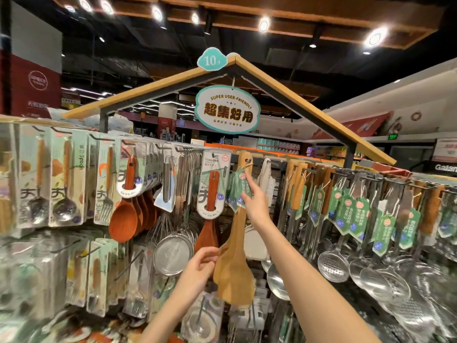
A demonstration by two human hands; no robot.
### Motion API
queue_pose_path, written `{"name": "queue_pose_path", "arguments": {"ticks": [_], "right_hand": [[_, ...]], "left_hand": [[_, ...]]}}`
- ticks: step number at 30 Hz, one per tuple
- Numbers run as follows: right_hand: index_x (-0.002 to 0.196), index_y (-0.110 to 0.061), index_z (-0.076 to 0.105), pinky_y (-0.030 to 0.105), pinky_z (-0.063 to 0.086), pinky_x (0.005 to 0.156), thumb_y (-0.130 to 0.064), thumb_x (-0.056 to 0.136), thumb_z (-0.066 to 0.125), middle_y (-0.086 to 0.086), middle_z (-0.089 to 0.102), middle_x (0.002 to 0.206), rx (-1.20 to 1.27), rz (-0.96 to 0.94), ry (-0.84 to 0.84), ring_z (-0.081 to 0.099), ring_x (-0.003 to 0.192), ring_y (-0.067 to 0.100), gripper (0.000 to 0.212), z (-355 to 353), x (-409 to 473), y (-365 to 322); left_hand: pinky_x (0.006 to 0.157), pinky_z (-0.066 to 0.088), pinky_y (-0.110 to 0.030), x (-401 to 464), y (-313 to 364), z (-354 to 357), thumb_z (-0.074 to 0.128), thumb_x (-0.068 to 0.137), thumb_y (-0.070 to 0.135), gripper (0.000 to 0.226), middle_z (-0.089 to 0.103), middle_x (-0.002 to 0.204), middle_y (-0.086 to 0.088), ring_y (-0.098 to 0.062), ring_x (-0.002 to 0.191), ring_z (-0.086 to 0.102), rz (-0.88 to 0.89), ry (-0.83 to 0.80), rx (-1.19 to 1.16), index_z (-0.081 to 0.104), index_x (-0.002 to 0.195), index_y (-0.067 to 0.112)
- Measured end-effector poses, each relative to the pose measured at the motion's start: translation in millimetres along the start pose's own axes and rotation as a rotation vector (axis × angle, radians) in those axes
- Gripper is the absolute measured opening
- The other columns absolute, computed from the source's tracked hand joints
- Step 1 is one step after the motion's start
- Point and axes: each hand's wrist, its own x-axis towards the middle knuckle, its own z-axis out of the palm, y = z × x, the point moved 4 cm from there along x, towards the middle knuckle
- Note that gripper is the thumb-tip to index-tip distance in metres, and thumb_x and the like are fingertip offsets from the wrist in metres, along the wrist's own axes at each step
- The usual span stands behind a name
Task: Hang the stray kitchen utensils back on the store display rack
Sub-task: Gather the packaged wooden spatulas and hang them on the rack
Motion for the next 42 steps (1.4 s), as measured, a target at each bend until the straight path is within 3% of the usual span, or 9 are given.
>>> {"name": "queue_pose_path", "arguments": {"ticks": [3,7,9,17,22,26,33,38,42], "right_hand": [[0.146,-0.045,0.017,0.034,0.039,0.101,-0.003,0.096,0.046,0.005,0.030,0.150,-0.125,-0.020,-0.014,0.045,0.123,0.021,0.071,4.2,5.0,7.4],[0.145,-0.049,0.004,0.045,0.040,0.099,-0.008,0.094,0.048,0.008,0.032,0.142,-0.407,-0.031,-0.020,0.033,0.130,0.032,0.079,9.3,11.9,20.9],[0.145,-0.048,0.002,0.046,0.041,0.098,-0.007,0.093,0.046,0.008,0.030,0.140,-0.462,-0.034,-0.039,0.031,0.129,0.034,0.080,10.7,12.4,30.8],[0.145,-0.025,0.033,0.039,0.028,0.104,-0.010,0.090,0.055,0.015,0.027,0.141,-0.557,-0.087,-0.006,0.032,0.125,0.039,0.061,32.1,-37.4,73.4],[0.145,-0.019,0.033,0.044,0.012,0.112,-0.008,0.091,0.055,0.023,0.025,0.146,-0.628,-0.100,-0.167,0.019,0.137,0.039,0.060,69.8,-104.2,91.3],[0.145,-0.021,0.034,0.045,0.018,0.111,-0.013,0.091,0.057,0.019,0.024,0.150,-0.704,-0.071,-0.213,0.020,0.136,0.038,0.059,106.7,-157.6,107.3],[0.141,-0.005,0.037,0.046,0.016,0.110,-0.007,0.091,0.057,0.024,0.027,0.148,-0.801,0.135,-0.279,0.022,0.138,0.039,0.054,191.4,-230.4,135.7],[0.147,-0.018,0.028,0.041,0.010,0.115,-0.019,0.094,0.053,0.013,0.021,0.153,-0.754,0.255,-0.348,0.013,0.141,0.031,0.059,268.6,-275.4,155.2],[0.148,-0.019,0.025,0.038,0.009,0.117,-0.022,0.095,0.052,0.010,0.019,0.154,-0.764,0.296,-0.433,0.013,0.141,0.029,0.060,314.7,-292.7,181.4]], "left_hand": [[0.082,0.042,-0.007,-6.5,-9.1,-15.5,0.043,0.092,-0.004,0.028,0.061,0.110,0.001,-0.009,0.107,0.056,0.023,0.026,0.090,0.057,0.107,0.015],[0.081,0.038,-0.003,-21.0,-25.1,-33.4,0.044,0.092,-0.003,0.026,0.060,0.108,0.001,-0.009,0.103,0.055,0.003,0.066,0.201,0.060,0.107,0.011],[0.082,0.038,-0.008,-32.2,-37.9,-42.9,0.044,0.092,-0.001,0.026,0.059,0.107,0.002,-0.009,0.104,0.054,-0.032,0.078,0.265,0.060,0.108,0.012],[0.090,0.038,-0.022,-99.9,-105.7,-101.2,0.044,0.091,0.000,0.031,0.059,0.116,-0.009,-0.019,0.110,0.054,-0.230,0.136,0.541,0.060,0.115,0.009],[0.094,0.036,-0.027,-134.6,-151.4,-141.5,0.049,0.092,0.006,0.030,0.058,0.120,-0.009,-0.022,0.116,0.051,-0.305,0.072,0.688,0.058,0.119,0.012],[0.095,0.043,-0.034,-142.3,-184.6,-178.1,0.049,0.091,0.015,0.041,0.054,0.126,-0.006,-0.024,0.117,0.051,-0.337,-0.004,0.856,0.049,0.130,0.026],[0.106,0.033,-0.034,-139.6,-236.7,-247.8,0.049,0.091,0.027,0.047,0.045,0.139,0.001,-0.019,0.129,0.041,-0.239,-0.209,0.919,0.040,0.138,0.026],[0.104,0.032,-0.032,-135.1,-269.6,-269.8,0.051,0.091,0.034,0.044,0.047,0.137,0.003,-0.017,0.127,0.042,-0.174,-0.223,0.903,0.043,0.134,0.029],[0.106,0.030,-0.032,-129.3,-307.1,-274.0,0.052,0.089,0.033,0.046,0.045,0.138,0.007,-0.015,0.128,0.039,-0.162,-0.277,0.927,0.041,0.134,0.032]]}}
